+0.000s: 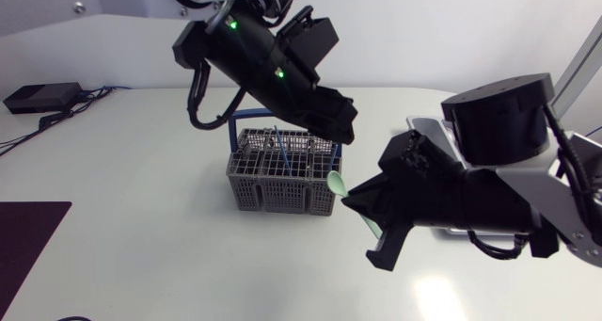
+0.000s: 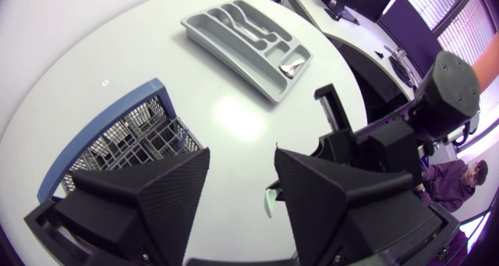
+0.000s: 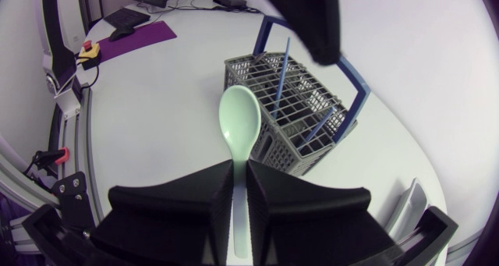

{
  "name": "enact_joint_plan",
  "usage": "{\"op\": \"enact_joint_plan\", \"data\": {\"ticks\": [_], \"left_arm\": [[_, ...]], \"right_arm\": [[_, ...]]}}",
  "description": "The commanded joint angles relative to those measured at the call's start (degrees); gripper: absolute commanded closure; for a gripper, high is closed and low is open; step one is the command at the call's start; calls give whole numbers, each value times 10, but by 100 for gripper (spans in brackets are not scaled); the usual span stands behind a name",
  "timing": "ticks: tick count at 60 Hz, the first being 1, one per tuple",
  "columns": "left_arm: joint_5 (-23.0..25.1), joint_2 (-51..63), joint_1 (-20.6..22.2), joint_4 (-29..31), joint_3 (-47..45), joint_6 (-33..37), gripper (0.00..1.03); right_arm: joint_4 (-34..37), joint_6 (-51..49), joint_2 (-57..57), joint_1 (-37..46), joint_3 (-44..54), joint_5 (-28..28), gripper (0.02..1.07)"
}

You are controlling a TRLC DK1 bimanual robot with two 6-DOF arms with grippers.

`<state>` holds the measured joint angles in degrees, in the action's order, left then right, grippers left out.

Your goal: Unload the cutlery basket into the drawer organizer.

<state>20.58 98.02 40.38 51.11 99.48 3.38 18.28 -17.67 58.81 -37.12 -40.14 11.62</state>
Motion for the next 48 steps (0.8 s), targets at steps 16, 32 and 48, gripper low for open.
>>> {"op": "enact_joint_plan", "data": {"ticks": [16, 32, 48], "left_arm": [[-30, -56, -65, -29, 1, -7, 34], [-52, -106, -120, -44, -66, 23, 35], [-53, -151, -161, -58, -131, 43, 35]], "right_arm": [[56, -158, 38, 145, 27, 87, 97], [168, -367, 95, 327, -31, 145, 97], [254, -538, 188, 469, -119, 162, 97]]}}
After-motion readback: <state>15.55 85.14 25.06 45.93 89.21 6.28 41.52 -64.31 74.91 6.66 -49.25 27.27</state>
